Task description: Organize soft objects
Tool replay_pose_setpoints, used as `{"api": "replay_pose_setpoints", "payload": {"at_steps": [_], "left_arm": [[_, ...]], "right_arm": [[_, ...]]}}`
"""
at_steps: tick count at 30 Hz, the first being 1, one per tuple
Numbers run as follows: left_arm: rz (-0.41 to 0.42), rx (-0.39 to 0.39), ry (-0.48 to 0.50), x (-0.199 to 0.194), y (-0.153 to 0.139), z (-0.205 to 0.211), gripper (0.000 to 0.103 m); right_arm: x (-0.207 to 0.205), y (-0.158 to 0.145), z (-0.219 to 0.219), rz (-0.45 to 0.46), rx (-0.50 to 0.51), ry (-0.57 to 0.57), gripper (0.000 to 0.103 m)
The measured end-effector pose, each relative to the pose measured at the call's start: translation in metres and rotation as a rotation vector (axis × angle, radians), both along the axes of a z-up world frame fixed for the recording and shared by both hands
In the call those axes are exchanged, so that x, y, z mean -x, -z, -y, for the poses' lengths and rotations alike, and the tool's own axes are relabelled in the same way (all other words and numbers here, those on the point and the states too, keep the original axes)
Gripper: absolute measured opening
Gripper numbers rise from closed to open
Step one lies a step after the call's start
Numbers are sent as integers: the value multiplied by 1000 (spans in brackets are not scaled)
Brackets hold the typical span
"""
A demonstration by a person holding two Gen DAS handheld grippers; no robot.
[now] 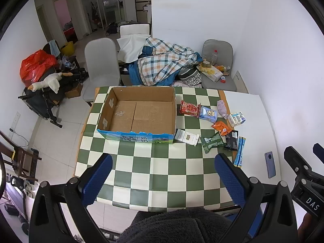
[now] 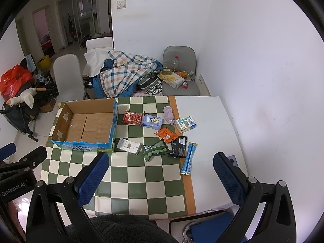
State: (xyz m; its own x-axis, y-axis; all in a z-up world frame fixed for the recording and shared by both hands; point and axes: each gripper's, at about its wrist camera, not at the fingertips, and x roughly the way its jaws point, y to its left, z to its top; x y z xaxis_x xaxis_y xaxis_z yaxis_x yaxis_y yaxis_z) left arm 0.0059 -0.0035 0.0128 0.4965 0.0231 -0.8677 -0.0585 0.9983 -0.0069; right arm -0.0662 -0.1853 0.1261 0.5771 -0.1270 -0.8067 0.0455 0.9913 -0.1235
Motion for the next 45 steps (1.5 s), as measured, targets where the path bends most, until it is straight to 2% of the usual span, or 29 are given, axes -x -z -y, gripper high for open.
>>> {"api": "replay_pose_setpoints", "payload": {"at_steps": [45], "left_arm": [[6, 10, 0, -1, 1, 3, 103]], "right_arm": [[1, 2, 0, 5, -6, 10, 103]]}}
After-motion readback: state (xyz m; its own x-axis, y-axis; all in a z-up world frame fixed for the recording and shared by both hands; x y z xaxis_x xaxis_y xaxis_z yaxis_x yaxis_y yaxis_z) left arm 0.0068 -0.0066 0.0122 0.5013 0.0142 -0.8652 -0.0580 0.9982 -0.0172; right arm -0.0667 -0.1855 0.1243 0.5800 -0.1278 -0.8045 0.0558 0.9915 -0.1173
